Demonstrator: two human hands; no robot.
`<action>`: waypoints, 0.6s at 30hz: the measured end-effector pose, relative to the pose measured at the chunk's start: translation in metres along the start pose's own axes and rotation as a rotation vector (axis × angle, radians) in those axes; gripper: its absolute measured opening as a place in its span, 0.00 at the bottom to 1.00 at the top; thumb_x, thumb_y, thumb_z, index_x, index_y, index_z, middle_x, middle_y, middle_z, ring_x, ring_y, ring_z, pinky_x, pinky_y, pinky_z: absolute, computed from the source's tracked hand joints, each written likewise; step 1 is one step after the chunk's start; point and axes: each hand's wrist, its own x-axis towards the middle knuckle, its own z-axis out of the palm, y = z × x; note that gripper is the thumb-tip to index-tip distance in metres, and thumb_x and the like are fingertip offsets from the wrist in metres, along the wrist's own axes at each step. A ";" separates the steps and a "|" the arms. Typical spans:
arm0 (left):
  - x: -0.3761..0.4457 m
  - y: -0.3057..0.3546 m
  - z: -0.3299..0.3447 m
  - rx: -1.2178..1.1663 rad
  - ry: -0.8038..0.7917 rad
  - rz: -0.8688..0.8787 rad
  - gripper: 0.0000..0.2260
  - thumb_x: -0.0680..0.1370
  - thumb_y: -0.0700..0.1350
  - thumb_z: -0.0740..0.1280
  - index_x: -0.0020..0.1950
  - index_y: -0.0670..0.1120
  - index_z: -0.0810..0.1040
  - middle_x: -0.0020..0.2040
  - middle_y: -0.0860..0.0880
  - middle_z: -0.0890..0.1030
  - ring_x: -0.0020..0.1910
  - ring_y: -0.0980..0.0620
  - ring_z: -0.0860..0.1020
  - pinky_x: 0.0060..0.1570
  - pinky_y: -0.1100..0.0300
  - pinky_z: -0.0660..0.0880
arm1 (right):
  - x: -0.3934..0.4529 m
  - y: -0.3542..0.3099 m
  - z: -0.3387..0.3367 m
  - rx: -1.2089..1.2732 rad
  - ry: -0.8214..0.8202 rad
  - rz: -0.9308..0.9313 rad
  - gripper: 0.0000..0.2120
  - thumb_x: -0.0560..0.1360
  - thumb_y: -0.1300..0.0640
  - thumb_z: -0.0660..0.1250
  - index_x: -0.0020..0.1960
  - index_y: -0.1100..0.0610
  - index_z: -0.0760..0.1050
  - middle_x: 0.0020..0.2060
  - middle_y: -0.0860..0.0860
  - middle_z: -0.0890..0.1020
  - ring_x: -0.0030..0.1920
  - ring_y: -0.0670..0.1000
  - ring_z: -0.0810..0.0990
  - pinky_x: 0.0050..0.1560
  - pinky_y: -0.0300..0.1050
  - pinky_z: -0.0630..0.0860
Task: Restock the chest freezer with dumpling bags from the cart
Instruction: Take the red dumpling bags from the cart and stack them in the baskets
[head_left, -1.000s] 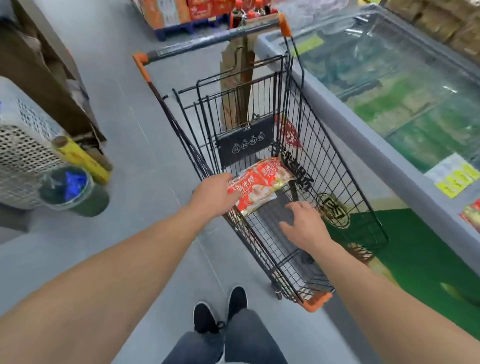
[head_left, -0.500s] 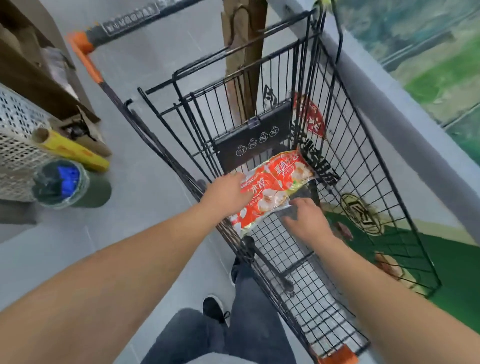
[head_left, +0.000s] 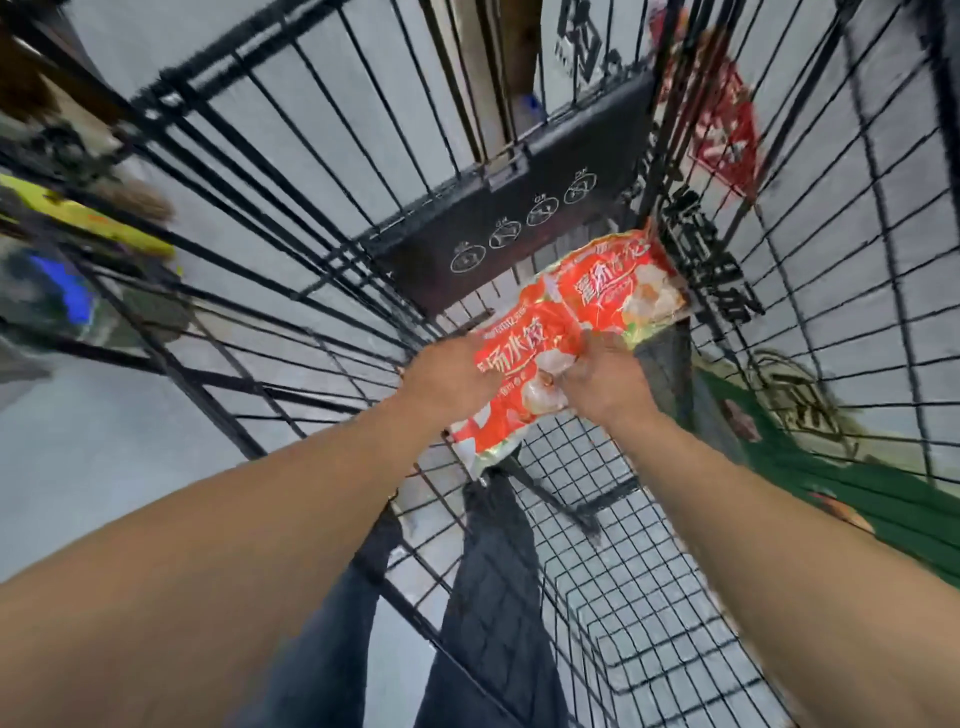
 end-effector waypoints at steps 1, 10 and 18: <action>0.006 0.000 0.003 -0.019 -0.005 -0.009 0.20 0.81 0.52 0.63 0.72 0.48 0.71 0.63 0.45 0.79 0.61 0.44 0.78 0.59 0.57 0.74 | 0.011 -0.001 0.002 0.031 -0.002 0.030 0.28 0.77 0.52 0.68 0.73 0.58 0.65 0.67 0.58 0.70 0.65 0.60 0.74 0.63 0.48 0.72; 0.037 0.000 0.030 -0.022 -0.039 0.004 0.22 0.81 0.51 0.64 0.72 0.45 0.71 0.72 0.44 0.73 0.70 0.45 0.71 0.64 0.59 0.66 | 0.043 0.016 0.013 0.315 0.112 0.209 0.10 0.79 0.56 0.65 0.55 0.57 0.81 0.48 0.53 0.83 0.51 0.55 0.80 0.48 0.41 0.69; 0.059 0.002 0.061 -0.134 0.038 -0.167 0.15 0.79 0.43 0.64 0.63 0.39 0.75 0.60 0.39 0.79 0.60 0.39 0.77 0.55 0.54 0.71 | -0.002 0.105 0.023 0.846 0.287 0.613 0.08 0.78 0.56 0.66 0.41 0.52 0.79 0.47 0.53 0.85 0.48 0.56 0.82 0.56 0.57 0.80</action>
